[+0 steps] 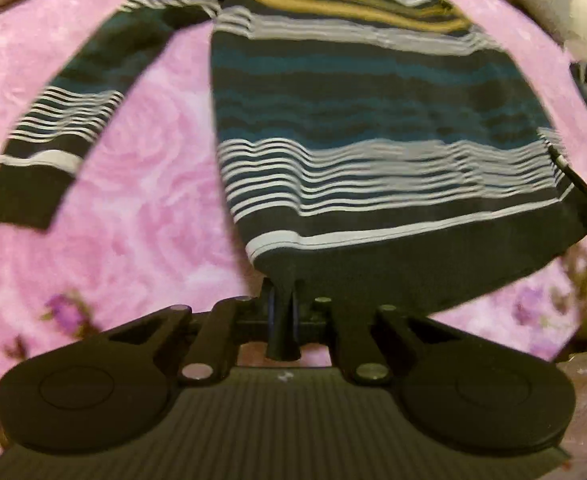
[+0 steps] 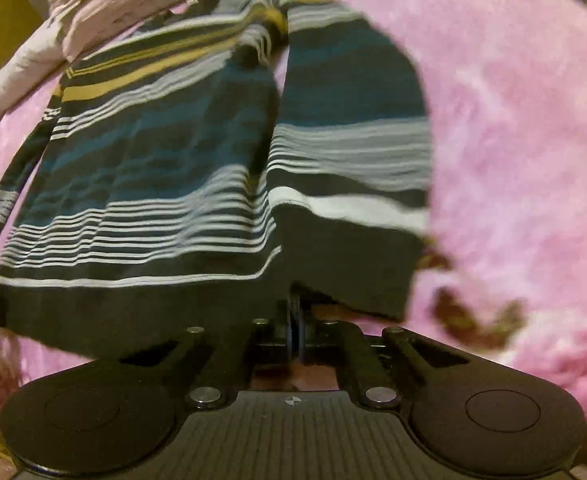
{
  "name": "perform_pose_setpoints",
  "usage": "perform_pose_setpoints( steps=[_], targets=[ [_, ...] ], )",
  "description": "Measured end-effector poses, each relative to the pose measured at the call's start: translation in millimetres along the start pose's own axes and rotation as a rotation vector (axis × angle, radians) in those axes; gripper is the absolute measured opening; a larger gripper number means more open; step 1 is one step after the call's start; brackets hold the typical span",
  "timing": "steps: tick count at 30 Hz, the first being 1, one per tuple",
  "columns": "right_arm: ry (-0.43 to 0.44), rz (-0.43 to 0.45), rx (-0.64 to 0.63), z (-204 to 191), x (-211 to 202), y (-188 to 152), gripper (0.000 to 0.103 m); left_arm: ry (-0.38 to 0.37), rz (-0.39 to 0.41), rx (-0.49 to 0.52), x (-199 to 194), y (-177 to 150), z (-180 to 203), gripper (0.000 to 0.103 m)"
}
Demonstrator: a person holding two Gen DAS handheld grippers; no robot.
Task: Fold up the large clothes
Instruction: 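Release the sweater with both grippers and pull back from the hem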
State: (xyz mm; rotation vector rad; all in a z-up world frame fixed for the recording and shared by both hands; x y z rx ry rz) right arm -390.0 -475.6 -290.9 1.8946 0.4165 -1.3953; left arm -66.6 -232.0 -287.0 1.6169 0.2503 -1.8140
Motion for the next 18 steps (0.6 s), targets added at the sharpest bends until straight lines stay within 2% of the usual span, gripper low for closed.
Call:
perform_pose_setpoints(
  steps=[3,6,11,13,14,15,17,18],
  targets=[
    [-0.001,-0.007,0.003,4.4,-43.3,-10.6,0.000,-0.023,0.004,-0.010,-34.4,-13.2,4.6,0.005],
    [-0.009,-0.042,0.020,1.1,-65.5,-32.8,0.000,-0.017,-0.025,-0.010,-50.3,-37.7,8.6,0.005],
    [0.009,-0.130,0.088,-0.1,-39.3,-59.8,0.000,0.013,-0.147,-0.070,-21.2,-74.4,-3.0,0.005],
    [-0.033,-0.138,0.090,2.5,-37.2,-61.0,0.002,0.042,-0.162,-0.055,-17.5,-75.6,-6.4,0.005],
    [-0.055,-0.122,0.075,4.1,-40.8,-59.9,0.010,0.053,-0.155,-0.049,-19.4,-72.8,-8.7,0.005],
    [-0.079,-0.095,0.059,1.8,-41.7,-52.5,0.029,0.059,-0.144,-0.044,-22.3,-69.1,-10.9,0.005],
    [-0.102,-0.045,0.030,0.5,-44.9,-38.1,0.052,0.065,-0.113,-0.024,-29.1,-57.6,-14.6,0.006],
    [-0.117,-0.019,0.005,-2.4,-44.4,-29.0,0.053,0.068,-0.096,-0.012,-31.9,-51.2,-15.9,0.006]
  ],
)
Point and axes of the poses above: each gripper's, at about its wrist camera, not at the fingertips, and x roughly the way its jaws point, z to its right, y to its top, the point moved 2 cm from there along x, roughly the way its jaws point, and after that the axes turned 13 degrees about -x, right-handed, at the moved point
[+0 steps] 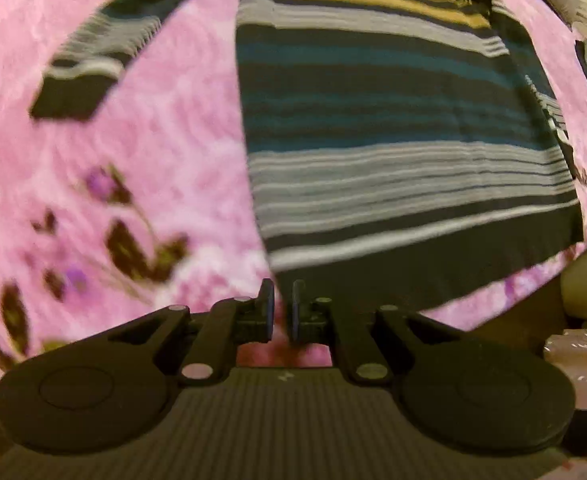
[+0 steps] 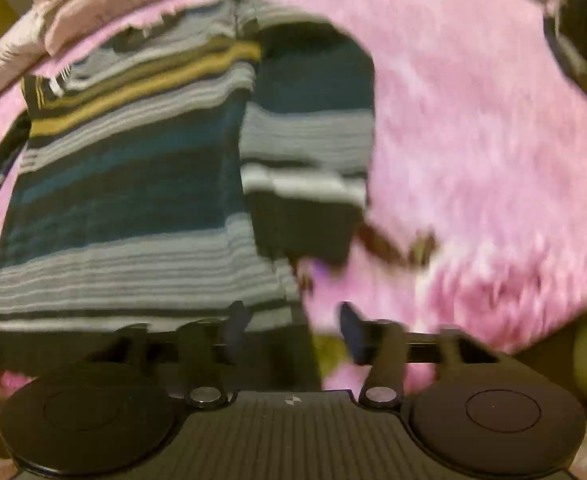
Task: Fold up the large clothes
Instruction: 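Release the sweater with both grippers and pull back from the hem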
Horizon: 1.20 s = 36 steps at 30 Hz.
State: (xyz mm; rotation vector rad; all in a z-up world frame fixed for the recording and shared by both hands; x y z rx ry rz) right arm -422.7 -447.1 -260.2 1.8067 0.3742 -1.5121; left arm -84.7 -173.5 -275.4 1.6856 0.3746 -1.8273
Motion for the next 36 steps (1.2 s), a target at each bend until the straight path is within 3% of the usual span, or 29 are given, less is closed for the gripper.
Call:
perform_pose_setpoints(
  steps=[5,10,12,13,14,17,19,22,26,30,32,36],
  targets=[
    [-0.045,0.056,-0.207,-19.6,23.9,37.0,0.053,0.001,0.072,0.018,-8.3,23.1,3.1,0.008],
    [-0.062,-0.023,-0.348,-18.0,82.1,44.2,0.051,0.007,0.098,0.015,-3.6,33.6,25.2,0.008],
    [-0.004,-0.044,-0.326,-3.9,96.6,42.7,0.025,0.012,0.097,0.018,-2.7,35.8,41.0,0.009],
    [0.049,-0.042,-0.279,5.7,97.9,42.9,0.021,0.019,0.095,0.021,-1.1,36.6,52.3,0.009],
    [0.085,-0.039,-0.241,14.0,94.3,44.5,0.009,0.026,0.092,0.023,0.4,37.3,64.1,0.009],
    [0.221,-0.004,-0.122,47.4,68.4,49.9,0.008,0.037,0.077,0.008,4.6,40.2,105.2,0.009],
    [0.271,0.034,-0.107,69.5,42.4,58.0,0.003,0.032,0.071,0.019,5.7,44.7,139.5,0.009],
    [0.255,0.119,-0.073,121.1,-4.7,78.5,0.000,0.004,0.080,0.042,7.2,57.0,195.6,0.009],
    [0.082,0.246,-0.025,222.9,-55.0,104.1,0.000,-0.043,0.108,0.086,11.6,82.9,267.7,0.009],
    [-0.213,0.347,0.082,318.0,-87.6,110.5,0.000,-0.072,0.151,0.142,4.9,104.3,316.1,0.011],
    [-0.313,0.369,0.140,349.3,-89.1,108.2,0.002,-0.062,0.146,0.153,5.8,107.7,328.2,0.011],
    [-0.245,0.319,0.180,358.8,-65.5,97.3,0.009,-0.021,0.114,0.151,14.6,105.4,334.4,0.011]
  ],
)
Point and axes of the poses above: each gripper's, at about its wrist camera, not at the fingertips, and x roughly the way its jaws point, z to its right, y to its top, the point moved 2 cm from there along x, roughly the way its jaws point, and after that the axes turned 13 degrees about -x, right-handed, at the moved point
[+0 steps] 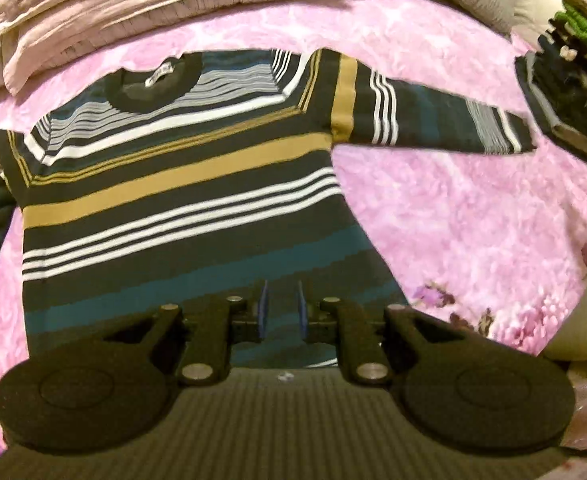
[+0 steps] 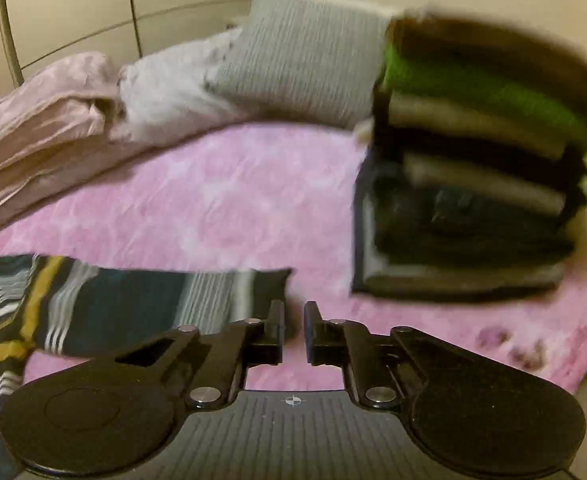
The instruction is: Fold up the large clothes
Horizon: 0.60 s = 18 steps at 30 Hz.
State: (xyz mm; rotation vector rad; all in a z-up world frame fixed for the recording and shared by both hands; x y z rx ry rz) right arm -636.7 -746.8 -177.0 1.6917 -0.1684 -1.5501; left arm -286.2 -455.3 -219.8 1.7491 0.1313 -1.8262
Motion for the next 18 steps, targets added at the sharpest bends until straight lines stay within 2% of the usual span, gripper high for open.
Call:
perform_pose_setpoints(
  steps=[8,13,18],
  targets=[
    [0.196,-0.148,0.013,-59.4,15.8,-45.4,0.026,0.063,0.001,-0.035,-12.2,-4.0,-11.4,0.014],
    [0.298,-0.158,-0.040,-114.6,8.4,-46.4,0.033,0.112,0.057,-0.099,-38.1,1.5,-48.4,0.020],
    [0.385,-0.126,-0.142,-178.6,2.3,-33.9,0.041,0.177,0.105,-0.173,-61.5,1.9,-108.9,0.027]
  ],
)
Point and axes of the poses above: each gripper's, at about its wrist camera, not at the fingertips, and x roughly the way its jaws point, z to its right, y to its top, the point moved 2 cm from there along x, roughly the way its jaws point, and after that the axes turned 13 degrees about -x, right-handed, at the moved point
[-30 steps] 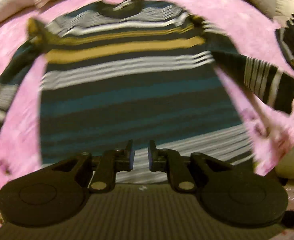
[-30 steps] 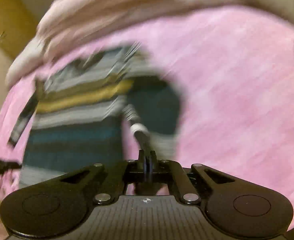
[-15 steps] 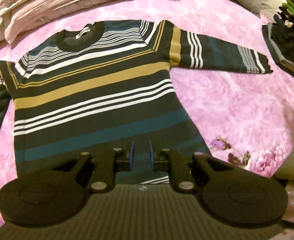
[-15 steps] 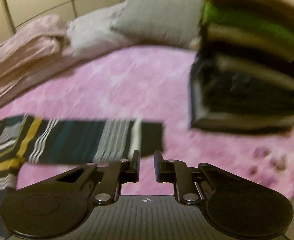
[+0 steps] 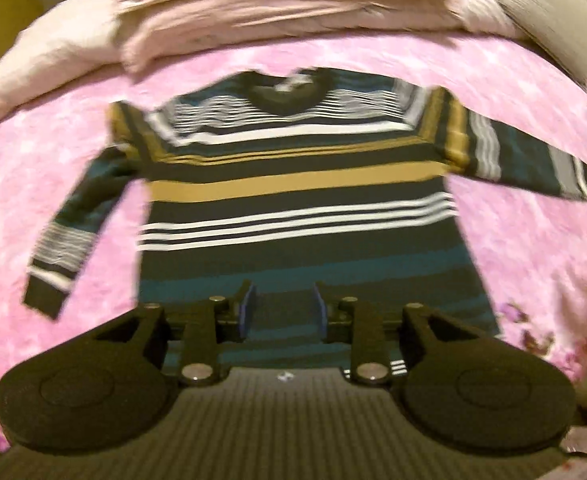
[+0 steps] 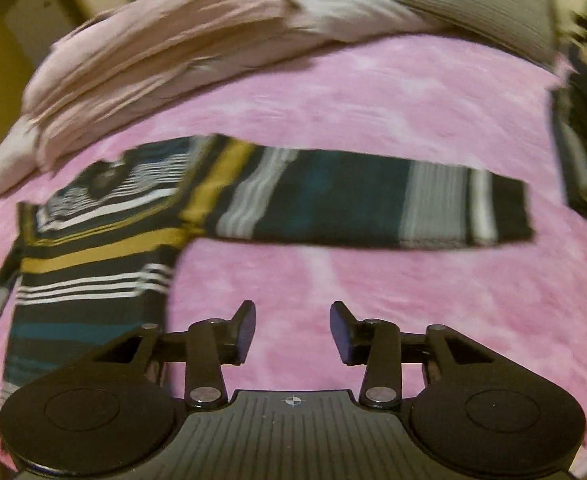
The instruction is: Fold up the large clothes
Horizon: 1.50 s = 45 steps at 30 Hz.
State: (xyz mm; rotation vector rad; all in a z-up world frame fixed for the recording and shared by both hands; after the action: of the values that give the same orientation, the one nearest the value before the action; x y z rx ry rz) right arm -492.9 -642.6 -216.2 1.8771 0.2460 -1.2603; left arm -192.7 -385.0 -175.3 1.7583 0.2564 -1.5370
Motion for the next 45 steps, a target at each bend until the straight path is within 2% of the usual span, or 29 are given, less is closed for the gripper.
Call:
perform_pose_setpoints(
  steps=[4,8,13,15,17,19,22,24,25,27,29,31,34,36,39,42,45],
  targets=[
    [0.020,0.022,-0.057,-51.8,9.6,17.5,0.048,0.050,0.028,-0.055,-1.6,4.0,-69.6,0.036],
    [-0.001,0.033,-0.087,-111.6,17.4,30.1,0.051,0.082,0.050,-0.071,8.7,8.1,-157.2,0.046],
    [-0.072,0.017,-0.130,-208.8,25.1,34.2,0.054,0.070,0.032,-0.070,58.1,20.6,-277.7,0.047],
    [-0.110,-0.014,-0.137,-252.3,35.3,29.9,0.056,0.070,0.025,-0.035,84.7,28.6,-321.3,0.047],
    [-0.106,-0.056,-0.157,-293.6,51.7,24.8,0.056,0.070,0.027,0.024,107.6,34.3,-349.4,0.047],
    [-0.093,-0.117,-0.208,-337.4,72.9,23.6,0.056,0.050,-0.001,0.033,133.8,39.8,-373.6,0.048],
    [-0.067,-0.118,-0.293,-390.7,90.1,30.4,0.056,0.007,-0.087,0.015,178.1,45.6,-396.9,0.049],
    [-0.065,-0.121,-0.365,-417.6,100.8,33.3,0.056,-0.067,-0.163,0.009,199.0,43.6,-400.9,0.044],
    [-0.073,-0.128,-0.397,-430.2,106.6,36.0,0.056,-0.094,-0.182,0.020,203.2,41.3,-400.4,0.034],
    [-0.075,-0.138,-0.420,-444.9,114.5,42.1,0.056,-0.117,-0.183,0.059,198.3,41.1,-400.3,0.002],
    [-0.071,-0.138,-0.412,-453.2,118.8,49.9,0.056,-0.141,-0.169,0.042,180.7,48.4,-415.7,0.001],
    [-0.068,-0.124,-0.412,-460.8,119.8,59.5,0.056,-0.131,-0.133,0.035,156.0,61.4,-440.4,0.001],
    [-0.075,-0.090,-0.425,-471.4,114.4,72.0,0.057,-0.048,-0.078,0.033,122.3,89.1,-495.0,0.001],
    [-0.076,-0.077,-0.415,-476.1,111.3,78.3,0.057,0.055,-0.039,0.016,109.0,109.6,-540.7,0.001],
    [-0.062,-0.070,-0.392,-480.1,110.6,80.2,0.057,0.176,-0.006,-0.021,102.8,129.2,-586.3,0.003],
    [-0.058,-0.085,-0.381,-482.7,111.2,76.2,0.058,0.273,0.007,-0.008,98.4,132.7,-602.3,0.006],
    [-0.055,-0.097,-0.340,-481.7,107.8,71.6,0.058,0.240,0.006,-0.030,96.1,121.5,-596.0,0.010]
  ],
)
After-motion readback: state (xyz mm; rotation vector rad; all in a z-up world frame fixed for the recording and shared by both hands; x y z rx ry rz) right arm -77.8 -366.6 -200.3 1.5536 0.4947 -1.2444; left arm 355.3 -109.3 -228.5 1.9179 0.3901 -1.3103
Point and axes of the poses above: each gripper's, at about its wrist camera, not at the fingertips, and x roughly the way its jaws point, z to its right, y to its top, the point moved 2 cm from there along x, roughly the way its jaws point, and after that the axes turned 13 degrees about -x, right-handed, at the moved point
